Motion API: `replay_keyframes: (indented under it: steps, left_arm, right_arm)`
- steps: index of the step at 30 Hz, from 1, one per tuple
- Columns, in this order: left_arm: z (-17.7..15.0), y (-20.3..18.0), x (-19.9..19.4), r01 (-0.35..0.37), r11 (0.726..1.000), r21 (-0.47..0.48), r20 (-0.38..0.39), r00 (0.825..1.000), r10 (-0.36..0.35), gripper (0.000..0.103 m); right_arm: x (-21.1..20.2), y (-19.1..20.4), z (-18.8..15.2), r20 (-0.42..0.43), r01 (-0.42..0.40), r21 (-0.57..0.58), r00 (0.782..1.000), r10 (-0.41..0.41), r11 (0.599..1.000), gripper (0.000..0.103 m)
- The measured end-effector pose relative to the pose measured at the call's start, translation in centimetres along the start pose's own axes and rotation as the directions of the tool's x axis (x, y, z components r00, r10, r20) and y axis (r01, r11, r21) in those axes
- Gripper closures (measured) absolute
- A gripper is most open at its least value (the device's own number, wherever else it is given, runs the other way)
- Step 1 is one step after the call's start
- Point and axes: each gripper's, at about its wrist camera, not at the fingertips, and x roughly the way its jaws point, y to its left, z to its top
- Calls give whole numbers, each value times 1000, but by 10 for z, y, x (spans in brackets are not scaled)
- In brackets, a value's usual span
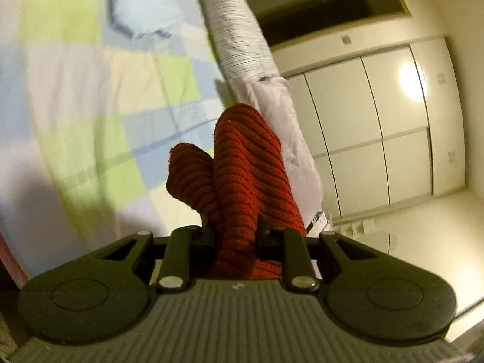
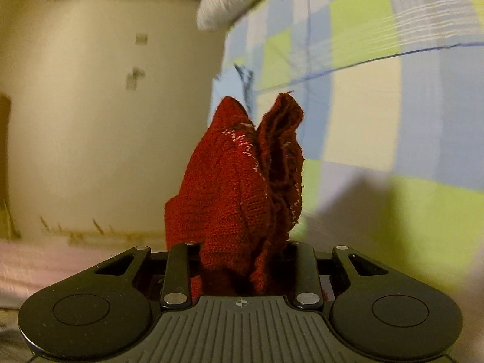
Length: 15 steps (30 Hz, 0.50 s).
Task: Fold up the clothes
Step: 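Lift the folded sweater with both grippers and carry it toward the pillows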
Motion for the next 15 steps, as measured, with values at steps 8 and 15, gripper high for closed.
replay_keyframes:
  steps: [8, 15]
  left_arm:
    - [121, -18, -19, 21, 993, 113, -41, 999, -17, 85]
    - [167, -52, -19, 35, 988, 150, 56, 997, -44, 85]
  right_arm:
    - [69, 71, -12, 155, -48, 79, 987, 35, 996, 73]
    - [93, 112, 26, 185, -113, 15, 977, 108, 994, 73]
